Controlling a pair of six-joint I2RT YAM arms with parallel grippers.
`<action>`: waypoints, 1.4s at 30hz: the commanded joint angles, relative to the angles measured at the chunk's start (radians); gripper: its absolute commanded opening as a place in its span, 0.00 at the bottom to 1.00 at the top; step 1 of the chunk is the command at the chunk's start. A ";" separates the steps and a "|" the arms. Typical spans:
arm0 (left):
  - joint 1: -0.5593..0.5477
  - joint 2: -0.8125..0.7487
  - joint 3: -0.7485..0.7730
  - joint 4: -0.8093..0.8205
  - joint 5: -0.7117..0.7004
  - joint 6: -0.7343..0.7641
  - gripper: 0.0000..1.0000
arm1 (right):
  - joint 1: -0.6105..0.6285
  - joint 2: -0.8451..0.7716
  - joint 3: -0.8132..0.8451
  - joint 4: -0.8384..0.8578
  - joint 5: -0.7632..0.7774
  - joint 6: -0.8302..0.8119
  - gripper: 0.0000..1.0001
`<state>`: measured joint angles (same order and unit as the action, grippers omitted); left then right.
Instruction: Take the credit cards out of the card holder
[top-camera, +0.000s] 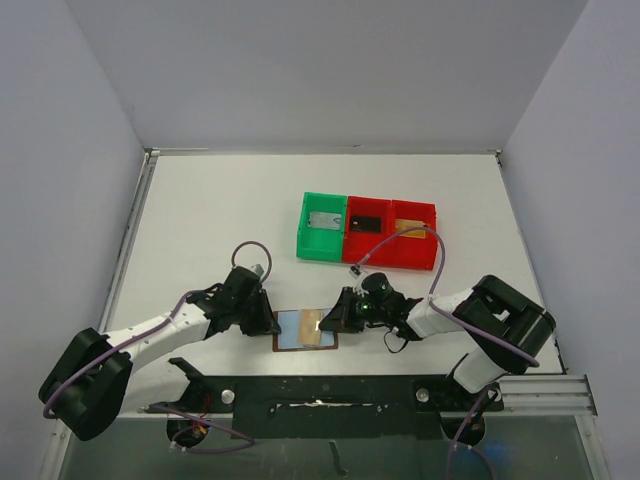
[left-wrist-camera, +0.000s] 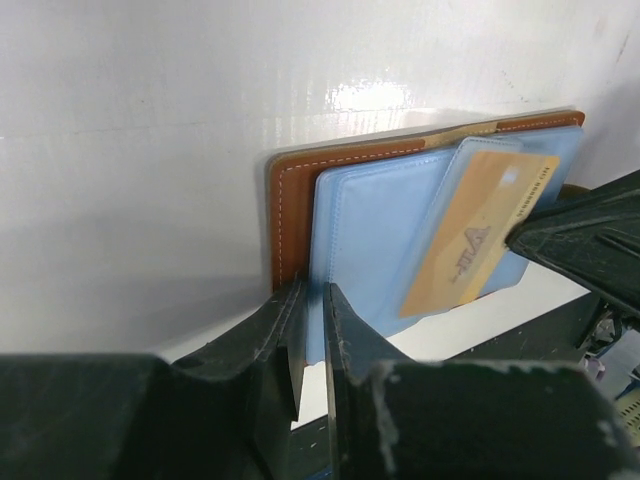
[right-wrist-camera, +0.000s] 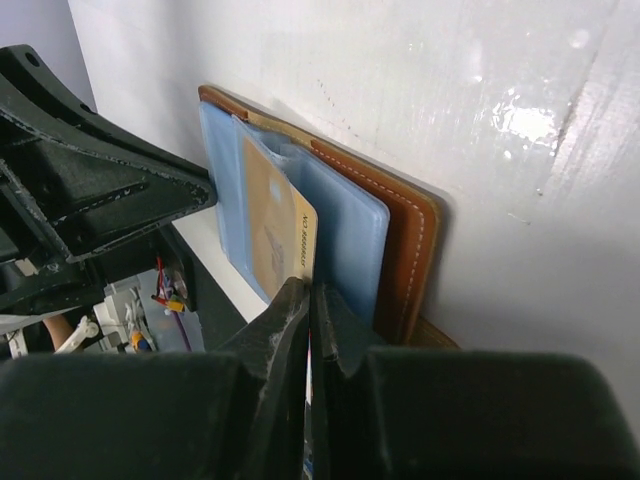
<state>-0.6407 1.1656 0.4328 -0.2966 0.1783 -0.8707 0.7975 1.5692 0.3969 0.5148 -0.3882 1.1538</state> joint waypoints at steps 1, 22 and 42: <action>0.000 -0.021 0.004 -0.050 -0.081 0.030 0.13 | -0.019 -0.051 -0.009 0.058 -0.046 -0.017 0.00; -0.005 -0.109 0.117 -0.069 -0.069 0.003 0.27 | -0.092 -0.070 0.026 -0.091 -0.140 -0.131 0.00; -0.157 0.202 0.159 0.022 -0.065 0.023 0.05 | -0.072 0.014 0.007 0.078 -0.124 -0.031 0.09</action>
<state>-0.7856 1.3659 0.5671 -0.2314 0.1829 -0.8589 0.7094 1.5738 0.4095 0.4644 -0.5068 1.0859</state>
